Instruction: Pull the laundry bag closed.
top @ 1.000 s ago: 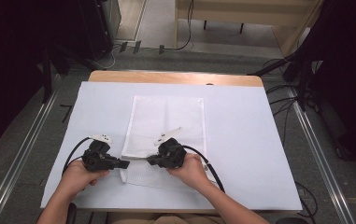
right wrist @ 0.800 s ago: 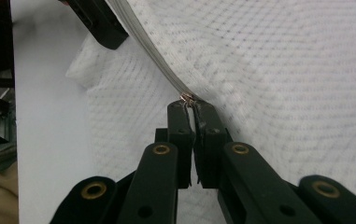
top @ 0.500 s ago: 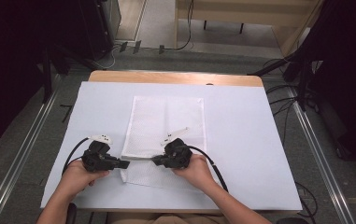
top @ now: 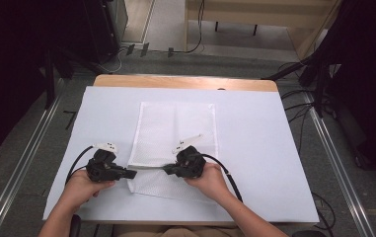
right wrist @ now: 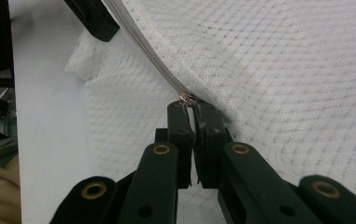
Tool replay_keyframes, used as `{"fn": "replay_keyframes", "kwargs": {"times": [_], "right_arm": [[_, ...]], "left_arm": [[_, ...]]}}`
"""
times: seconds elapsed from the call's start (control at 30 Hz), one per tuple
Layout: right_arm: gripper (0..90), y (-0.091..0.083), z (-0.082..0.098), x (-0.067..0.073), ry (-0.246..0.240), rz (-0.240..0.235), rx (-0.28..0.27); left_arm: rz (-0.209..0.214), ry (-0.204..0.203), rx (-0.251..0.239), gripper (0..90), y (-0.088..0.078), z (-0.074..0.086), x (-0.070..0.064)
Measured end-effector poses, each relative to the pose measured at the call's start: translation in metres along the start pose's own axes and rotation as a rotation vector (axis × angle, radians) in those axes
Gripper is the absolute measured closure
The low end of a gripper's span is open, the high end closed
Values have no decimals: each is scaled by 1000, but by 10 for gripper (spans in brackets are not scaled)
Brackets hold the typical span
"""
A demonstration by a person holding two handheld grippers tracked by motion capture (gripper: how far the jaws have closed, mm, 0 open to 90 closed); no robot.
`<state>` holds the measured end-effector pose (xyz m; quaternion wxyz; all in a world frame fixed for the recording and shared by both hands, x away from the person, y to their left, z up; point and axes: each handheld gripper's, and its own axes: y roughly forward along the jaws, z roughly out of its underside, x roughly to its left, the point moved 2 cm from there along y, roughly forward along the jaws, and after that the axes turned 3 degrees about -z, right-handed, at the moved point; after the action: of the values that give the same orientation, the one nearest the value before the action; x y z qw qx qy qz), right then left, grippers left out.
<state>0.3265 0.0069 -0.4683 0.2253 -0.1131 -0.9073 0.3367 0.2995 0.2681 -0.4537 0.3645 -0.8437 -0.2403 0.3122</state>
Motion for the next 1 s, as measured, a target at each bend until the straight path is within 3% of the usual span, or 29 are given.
{"fn": "replay_keyframes", "kwargs": {"times": [1.0], "right_arm": [[883, -15, 7, -6, 7, 6, -3]], "left_arm": [[0, 1, -3, 878, 0, 1, -1]]}}
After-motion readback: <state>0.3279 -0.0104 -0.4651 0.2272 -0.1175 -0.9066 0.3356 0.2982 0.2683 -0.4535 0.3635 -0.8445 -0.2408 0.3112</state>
